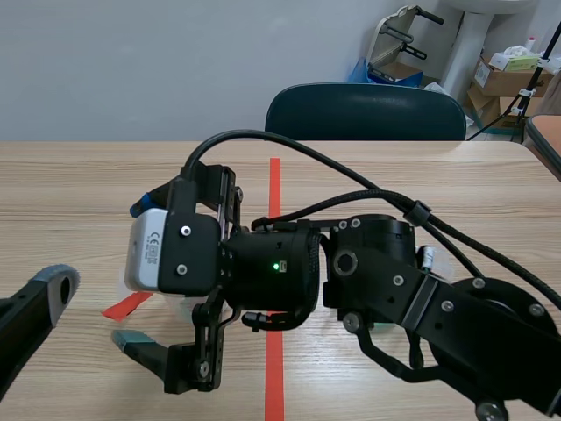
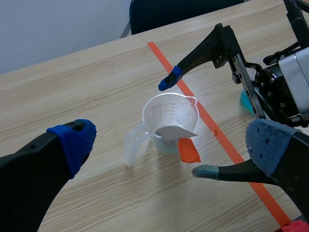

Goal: Do the redox reaction experiment

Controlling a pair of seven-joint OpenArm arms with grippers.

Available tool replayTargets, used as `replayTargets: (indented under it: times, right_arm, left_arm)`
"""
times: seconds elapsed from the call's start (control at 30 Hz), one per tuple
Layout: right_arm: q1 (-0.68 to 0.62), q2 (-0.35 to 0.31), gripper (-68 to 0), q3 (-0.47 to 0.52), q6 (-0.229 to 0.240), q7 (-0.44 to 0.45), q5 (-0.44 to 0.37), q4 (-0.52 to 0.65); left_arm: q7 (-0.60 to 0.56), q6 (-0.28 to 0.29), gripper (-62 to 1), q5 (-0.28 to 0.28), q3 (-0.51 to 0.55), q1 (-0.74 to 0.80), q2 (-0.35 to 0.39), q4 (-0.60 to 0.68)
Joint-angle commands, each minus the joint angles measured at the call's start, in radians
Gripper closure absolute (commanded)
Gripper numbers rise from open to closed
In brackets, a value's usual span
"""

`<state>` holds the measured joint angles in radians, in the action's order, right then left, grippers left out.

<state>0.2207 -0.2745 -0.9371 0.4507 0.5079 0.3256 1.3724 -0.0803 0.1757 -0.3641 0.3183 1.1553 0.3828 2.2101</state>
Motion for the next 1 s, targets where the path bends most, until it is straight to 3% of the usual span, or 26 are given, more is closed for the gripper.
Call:
replayTargets:
  times: [0.0, 0.13, 0.57, 0.8, 0.97]
  right_arm:
    - [0.015, -0.002, -67.9, 0.006, -0.018, 0.011, -0.014, 0.014]
    - [0.015, -0.002, -66.9, 0.006, -0.025, 0.011, -0.014, 0.014]
    - [0.015, -0.003, -27.9, 0.006, -0.040, 0.011, -0.014, 0.014]
    - [0.015, -0.005, -3.6, 0.007, -0.040, 0.011, -0.014, 0.014]
    - [0.015, -0.009, -0.7, 0.012, -0.039, 0.011, -0.019, 0.014]
  left_arm:
    - [-0.013, -0.002, -62.3, -0.006, -0.002, 0.010, -0.005, 0.010]
    - [-0.013, -0.002, -62.3, -0.006, -0.002, 0.010, -0.005, 0.010]
    - [-0.009, -0.002, -62.3, -0.006, -0.002, 0.007, -0.005, 0.010]
    - [-0.009, -0.002, -62.3, -0.006, -0.002, 0.007, -0.005, 0.010]
    - [-0.009, -0.002, -62.3, -0.006, -0.002, 0.007, -0.005, 0.010]
